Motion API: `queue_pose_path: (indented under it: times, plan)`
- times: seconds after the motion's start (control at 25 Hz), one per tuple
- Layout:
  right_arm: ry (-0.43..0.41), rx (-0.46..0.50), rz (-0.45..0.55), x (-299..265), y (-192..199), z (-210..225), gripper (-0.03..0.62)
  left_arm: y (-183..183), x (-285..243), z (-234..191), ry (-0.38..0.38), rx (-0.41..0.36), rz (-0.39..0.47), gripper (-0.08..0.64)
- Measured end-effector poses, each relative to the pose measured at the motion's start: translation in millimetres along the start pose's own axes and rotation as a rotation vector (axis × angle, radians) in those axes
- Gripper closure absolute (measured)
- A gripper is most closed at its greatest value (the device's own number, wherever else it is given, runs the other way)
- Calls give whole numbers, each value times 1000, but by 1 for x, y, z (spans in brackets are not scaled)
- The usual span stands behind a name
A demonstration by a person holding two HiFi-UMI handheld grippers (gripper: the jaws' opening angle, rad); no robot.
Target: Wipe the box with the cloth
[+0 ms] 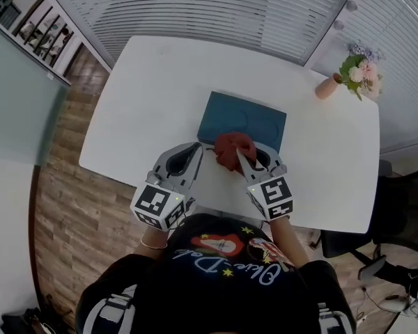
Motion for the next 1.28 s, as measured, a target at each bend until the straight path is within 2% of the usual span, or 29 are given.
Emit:
queue_pose_path:
  times: [0.56,0.84,1.12,1.28]
  plan:
    - [174,-129,-26,49,41,47,552,-10,-38,40,151,-59,-25,557]
    - [239,-181,-41,70,60,67,552,-14,-53,54,195,-82,-37,557]
    - [301,-213,-55,85,77,83,552,-15,-60,62,219,-95,-44,557]
    - [338,-161,-60,93,69,86,552,-18,-62,61,216,-99,-39,557]
Point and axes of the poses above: the fingertips, and each gripper's own axes: x backward along the fingers, z to its right, y out of its underside, the point moved 2 cm from there along x, backward along the fingers, and after that the axes turned 14 degrees about -z, right-handed, at the moved point
